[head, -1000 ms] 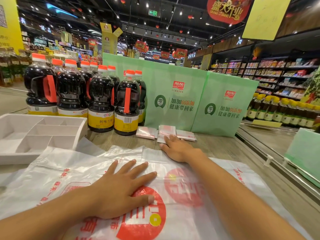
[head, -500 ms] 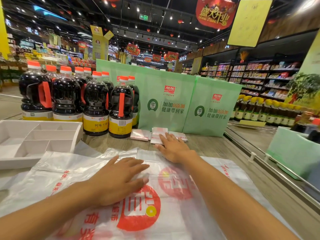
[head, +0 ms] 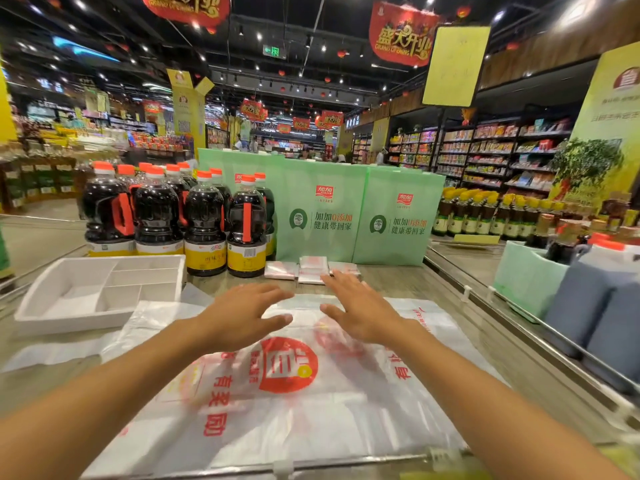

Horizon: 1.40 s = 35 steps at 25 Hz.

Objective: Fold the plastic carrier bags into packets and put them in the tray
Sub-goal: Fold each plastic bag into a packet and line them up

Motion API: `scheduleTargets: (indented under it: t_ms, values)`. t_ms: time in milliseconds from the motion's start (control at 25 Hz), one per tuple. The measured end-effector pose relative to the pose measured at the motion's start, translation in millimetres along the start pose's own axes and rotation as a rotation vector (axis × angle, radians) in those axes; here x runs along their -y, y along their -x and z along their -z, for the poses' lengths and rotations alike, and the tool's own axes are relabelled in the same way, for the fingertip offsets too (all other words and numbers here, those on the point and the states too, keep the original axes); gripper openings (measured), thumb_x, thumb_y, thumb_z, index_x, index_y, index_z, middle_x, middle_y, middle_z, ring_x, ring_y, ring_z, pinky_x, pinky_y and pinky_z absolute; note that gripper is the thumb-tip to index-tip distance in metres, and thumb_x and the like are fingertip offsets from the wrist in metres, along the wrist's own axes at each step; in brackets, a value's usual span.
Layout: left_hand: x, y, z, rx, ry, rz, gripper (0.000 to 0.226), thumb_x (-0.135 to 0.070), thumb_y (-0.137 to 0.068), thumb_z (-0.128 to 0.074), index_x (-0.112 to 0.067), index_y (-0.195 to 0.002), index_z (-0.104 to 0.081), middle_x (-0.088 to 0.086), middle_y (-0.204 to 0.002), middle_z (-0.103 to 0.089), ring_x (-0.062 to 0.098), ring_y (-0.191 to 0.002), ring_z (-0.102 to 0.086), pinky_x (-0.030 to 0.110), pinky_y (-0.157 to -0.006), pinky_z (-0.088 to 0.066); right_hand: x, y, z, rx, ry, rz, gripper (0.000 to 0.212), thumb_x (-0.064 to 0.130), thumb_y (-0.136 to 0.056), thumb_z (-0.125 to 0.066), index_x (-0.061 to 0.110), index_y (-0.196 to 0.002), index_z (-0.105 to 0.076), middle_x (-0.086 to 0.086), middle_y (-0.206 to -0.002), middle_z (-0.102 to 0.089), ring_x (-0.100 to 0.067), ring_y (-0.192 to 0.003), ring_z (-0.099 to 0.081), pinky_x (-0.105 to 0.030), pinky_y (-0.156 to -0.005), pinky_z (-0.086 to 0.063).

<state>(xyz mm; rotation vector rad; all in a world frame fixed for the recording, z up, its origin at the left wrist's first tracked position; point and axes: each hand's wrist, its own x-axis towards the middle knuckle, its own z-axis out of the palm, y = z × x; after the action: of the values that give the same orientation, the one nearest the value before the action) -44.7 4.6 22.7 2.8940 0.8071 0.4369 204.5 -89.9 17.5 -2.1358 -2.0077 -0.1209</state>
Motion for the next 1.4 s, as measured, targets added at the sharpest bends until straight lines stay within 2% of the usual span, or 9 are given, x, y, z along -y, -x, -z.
scheduleTargets:
  t_ms: [240, 400, 560, 760, 920, 1080, 1200, 1280, 1400]
  values:
    - [-24, 72, 2, 0.221, 0.156, 0.036, 0.052, -0.055, -0.100, -0.053, -0.043, -0.149, -0.044, -0.009, -0.160, -0.036, 0.010, -0.144, -0.033, 0.034, -0.119, -0.027, 16, 90, 10, 0.121, -0.186, 0.060, 0.070, 0.054, -0.103, -0.046, 0.038, -0.162, -0.012, 0.014, -0.170, -0.004, -0.008, -0.156, 0.000, -0.039, -0.128, -0.007]
    - [-36, 104, -10, 0.475, 0.029, 0.080, 0.065, -0.069, -0.098, -0.041, -0.053, -0.157, -0.017, -0.009, -0.170, -0.007, 0.017, -0.157, -0.003, 0.048, -0.126, -0.004, 16, 124, 1, 0.342, -0.158, 0.099, 0.072, 0.060, -0.101, -0.047, 0.041, -0.161, -0.013, 0.013, -0.170, -0.008, -0.010, -0.155, -0.006, -0.039, -0.127, -0.008]
    - [-36, 95, -28, 0.524, -0.096, 0.082, 0.071, -0.082, -0.093, -0.025, -0.061, -0.151, 0.012, -0.011, -0.168, 0.019, 0.024, -0.154, 0.022, 0.060, -0.121, 0.013, 6, 120, -15, 0.475, -0.049, 0.068, 0.072, 0.063, -0.103, -0.035, 0.037, -0.163, -0.004, 0.007, -0.171, 0.006, -0.017, -0.157, 0.007, -0.039, -0.126, 0.002]
    - [-27, 60, -33, 0.529, -0.197, 0.149, 0.077, -0.081, -0.093, -0.017, -0.048, -0.157, 0.012, -0.008, -0.168, 0.021, 0.027, -0.154, 0.021, 0.058, -0.122, 0.011, -25, 113, -9, 0.506, 0.029, -0.041, 0.080, 0.074, -0.098, -0.023, 0.035, -0.162, 0.004, 0.006, -0.170, 0.012, -0.023, -0.157, 0.012, -0.046, -0.126, 0.006]
    - [-21, 44, -47, 0.465, -0.140, 0.154, 0.102, -0.098, -0.068, -0.003, -0.051, -0.157, 0.009, -0.009, -0.169, 0.016, 0.025, -0.156, 0.015, 0.055, -0.124, 0.008, -52, 115, -6, 0.489, 0.008, -0.099, 0.106, 0.091, -0.072, -0.011, 0.038, -0.162, 0.005, 0.007, -0.170, 0.013, -0.023, -0.157, 0.011, -0.046, -0.126, 0.005]
    - [-18, 39, -59, 0.389, -0.098, 0.162, 0.082, -0.089, -0.085, -0.014, -0.054, -0.156, 0.005, -0.013, -0.169, 0.011, 0.021, -0.157, 0.011, 0.052, -0.125, 0.006, -61, 118, -1, 0.448, -0.055, -0.112, 0.080, 0.075, -0.096, -0.029, 0.038, -0.163, -0.006, 0.010, -0.171, 0.004, -0.018, -0.157, 0.003, -0.041, -0.126, 0.000]
    - [-20, 41, -60, 0.367, -0.099, 0.180, 0.076, -0.085, -0.090, -0.017, -0.054, -0.157, 0.002, -0.015, -0.169, 0.009, 0.020, -0.157, 0.011, 0.053, -0.125, 0.007, -46, 119, 12, 0.276, 0.010, -0.084, 0.068, 0.058, -0.100, -0.050, 0.036, -0.160, -0.025, 0.010, -0.167, -0.023, -0.016, -0.153, -0.023, -0.037, -0.124, -0.015]
    - [-24, 40, -60, 0.333, -0.094, 0.176, 0.075, -0.084, -0.091, -0.017, -0.053, -0.157, 0.001, -0.016, -0.169, 0.009, 0.019, -0.157, 0.013, 0.054, -0.124, 0.009, -20, 112, 18, 0.146, 0.116, -0.011, 0.065, 0.053, -0.100, -0.052, 0.035, -0.158, -0.029, 0.010, -0.163, -0.033, -0.015, -0.149, -0.031, -0.039, -0.124, -0.019]
    - [-28, 37, -60, 0.270, -0.079, 0.124, 0.072, -0.077, -0.096, -0.019, -0.048, -0.159, 0.001, -0.016, -0.168, 0.011, 0.013, -0.155, 0.016, 0.048, -0.125, 0.009, 28, 91, 9, 0.081, -0.007, 0.121, 0.062, 0.042, -0.103, -0.051, 0.027, -0.159, -0.029, 0.003, -0.163, -0.034, -0.020, -0.148, -0.033, -0.040, -0.123, -0.026]
